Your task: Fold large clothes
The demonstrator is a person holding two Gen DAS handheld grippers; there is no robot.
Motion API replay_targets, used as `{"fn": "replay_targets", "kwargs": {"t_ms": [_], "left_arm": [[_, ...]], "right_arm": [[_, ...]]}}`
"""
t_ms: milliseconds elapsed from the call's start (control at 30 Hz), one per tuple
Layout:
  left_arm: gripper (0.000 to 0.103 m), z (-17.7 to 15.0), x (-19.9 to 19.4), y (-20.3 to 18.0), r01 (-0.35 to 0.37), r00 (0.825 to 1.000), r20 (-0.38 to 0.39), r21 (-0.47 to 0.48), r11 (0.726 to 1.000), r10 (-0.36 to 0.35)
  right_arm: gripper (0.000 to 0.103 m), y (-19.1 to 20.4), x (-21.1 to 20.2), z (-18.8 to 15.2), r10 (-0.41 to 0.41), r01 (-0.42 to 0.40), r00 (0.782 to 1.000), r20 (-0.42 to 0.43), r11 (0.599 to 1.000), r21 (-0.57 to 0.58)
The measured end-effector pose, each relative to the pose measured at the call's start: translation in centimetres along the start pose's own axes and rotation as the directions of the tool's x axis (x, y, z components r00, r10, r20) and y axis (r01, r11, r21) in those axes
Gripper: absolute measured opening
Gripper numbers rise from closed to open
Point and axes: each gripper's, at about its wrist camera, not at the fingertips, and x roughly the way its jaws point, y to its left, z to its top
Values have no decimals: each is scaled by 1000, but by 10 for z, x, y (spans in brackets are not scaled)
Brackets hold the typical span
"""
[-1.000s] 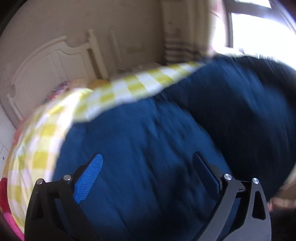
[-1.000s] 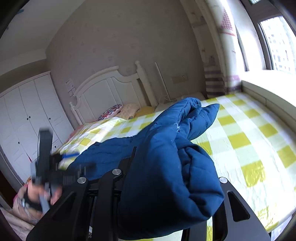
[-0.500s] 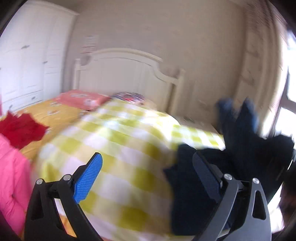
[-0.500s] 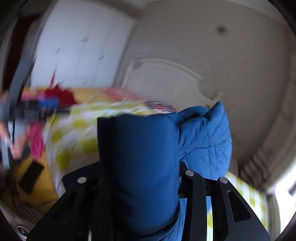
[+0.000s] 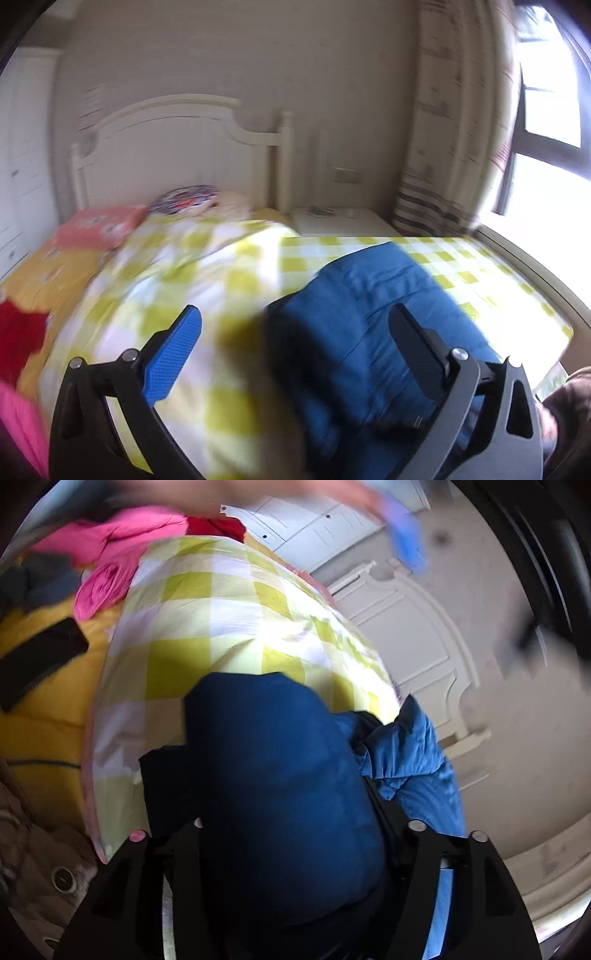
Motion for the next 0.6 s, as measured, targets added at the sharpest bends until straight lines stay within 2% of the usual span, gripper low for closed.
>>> {"fn": "replay_targets", "kwargs": {"t_ms": [67,133,200,267,300,333,367,400,433,533,600], "left_arm": [[100,24,34,-25,94,995,-53,68,993,-90],[100,37,77,-49,153,981,-140,121,981,-135],[100,38,111,-62,167,966,-220,135,977,-135],[101,18,157,-71,95,957,-289,220,971,-28],[101,5,177,-69,81,948,-318,238,968,-1],[101,-6,189,-60,126,941,-333,184,975,-59],[101,-11,195,-42,172,932,-336,80,982,-136],[101,-16,198,-26,173,925,-344,8,985,-160],[101,-20,200,-12,156,925,-343,-50,987,-163],[101,-30,200,-1,149,930,-327,-82,985,-168],[101,-29,202,-5,135,935,-320,-68,989,-150]], "right_arm": [[72,-5,-3,0,32,-32,999,16,999,12],[80,-16,-8,-2,105,-107,994,44,992,63],[90,-22,-15,-8,176,-183,981,79,978,94],[90,-27,-26,-16,248,-261,962,115,959,114],[85,-34,-35,-22,272,-290,952,139,948,132],[81,-42,-42,-28,281,-305,947,158,940,156],[79,-57,-53,-38,303,-341,932,199,918,202],[76,-76,-64,-51,333,-395,909,250,881,262],[74,-91,-70,-63,335,-416,900,281,853,314],[68,-149,-82,-109,252,-412,903,347,734,539],[62,-177,-81,-138,184,-383,919,349,628,677]]}}
